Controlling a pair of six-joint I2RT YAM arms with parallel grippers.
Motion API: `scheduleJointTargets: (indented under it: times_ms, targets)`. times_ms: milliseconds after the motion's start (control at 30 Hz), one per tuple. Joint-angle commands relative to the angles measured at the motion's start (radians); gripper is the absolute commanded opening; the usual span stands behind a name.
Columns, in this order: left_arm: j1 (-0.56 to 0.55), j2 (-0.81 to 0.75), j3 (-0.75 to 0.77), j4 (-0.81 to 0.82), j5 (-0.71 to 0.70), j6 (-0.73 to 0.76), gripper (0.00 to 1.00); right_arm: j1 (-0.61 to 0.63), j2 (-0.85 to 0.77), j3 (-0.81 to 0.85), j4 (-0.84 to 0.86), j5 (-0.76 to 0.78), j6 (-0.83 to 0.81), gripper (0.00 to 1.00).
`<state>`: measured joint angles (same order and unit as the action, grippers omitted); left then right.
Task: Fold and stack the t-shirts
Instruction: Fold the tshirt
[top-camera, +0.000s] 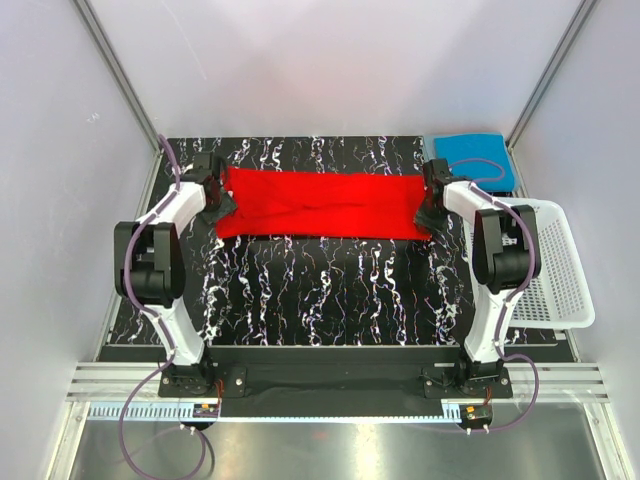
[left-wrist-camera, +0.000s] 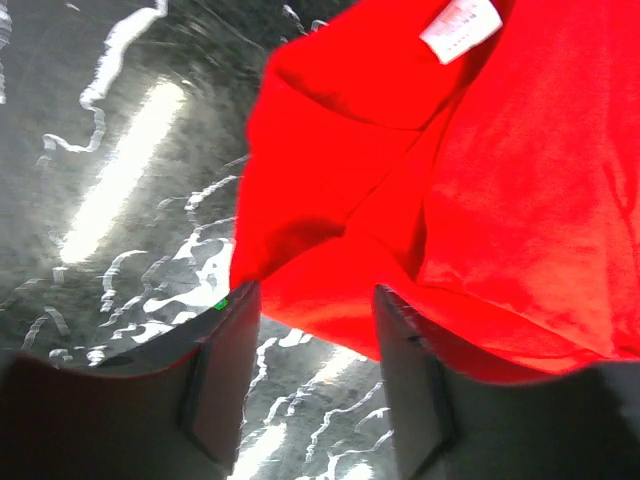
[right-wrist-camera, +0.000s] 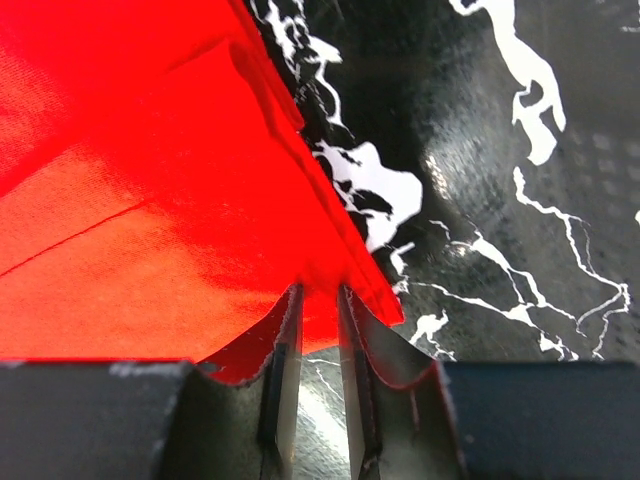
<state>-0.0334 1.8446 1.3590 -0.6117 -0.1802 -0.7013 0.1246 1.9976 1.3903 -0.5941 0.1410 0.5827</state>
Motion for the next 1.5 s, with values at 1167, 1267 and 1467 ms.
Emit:
scheduleJointTargets:
  times_ms: [1167, 1267, 1467]
  targets:
    - [0.151, -0.18, -0.47, 0.686, 0.372, -0.064, 0.5, 0.003, -0.211, -0.232, 0.011, 0.034, -0.029, 0.27]
    - [0.151, -0.171, -0.408, 0.578, 0.298, -0.044, 0.24, 0.003, -0.221, -0.253, 0.004, 0.026, -0.009, 0.24]
    - [0.15, -0.139, -0.336, 0.449, 0.24, -0.004, 0.04, 0.006, -0.269, -0.326, 0.023, 0.008, 0.023, 0.24]
